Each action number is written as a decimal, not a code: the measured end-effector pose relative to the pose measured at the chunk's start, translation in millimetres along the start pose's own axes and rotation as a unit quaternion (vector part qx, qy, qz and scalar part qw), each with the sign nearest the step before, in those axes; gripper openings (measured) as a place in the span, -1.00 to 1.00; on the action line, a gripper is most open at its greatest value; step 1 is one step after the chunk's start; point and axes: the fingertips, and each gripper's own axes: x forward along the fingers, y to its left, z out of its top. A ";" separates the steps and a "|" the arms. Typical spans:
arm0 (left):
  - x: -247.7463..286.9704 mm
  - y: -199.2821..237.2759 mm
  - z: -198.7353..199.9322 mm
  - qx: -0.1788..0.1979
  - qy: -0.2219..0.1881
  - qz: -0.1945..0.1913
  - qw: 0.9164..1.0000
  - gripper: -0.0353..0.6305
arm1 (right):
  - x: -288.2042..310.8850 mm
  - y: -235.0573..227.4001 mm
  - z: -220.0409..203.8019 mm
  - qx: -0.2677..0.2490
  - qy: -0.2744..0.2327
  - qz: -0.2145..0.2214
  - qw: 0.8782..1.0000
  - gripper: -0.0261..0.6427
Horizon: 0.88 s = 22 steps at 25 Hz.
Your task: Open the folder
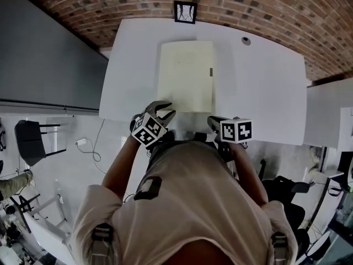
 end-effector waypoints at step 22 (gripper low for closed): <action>1.2 -0.8 2.3 0.019 0.000 -0.010 1.000 -0.56 | 48.0 -61.7 41.9 -0.118 0.020 -0.152 0.981 -0.28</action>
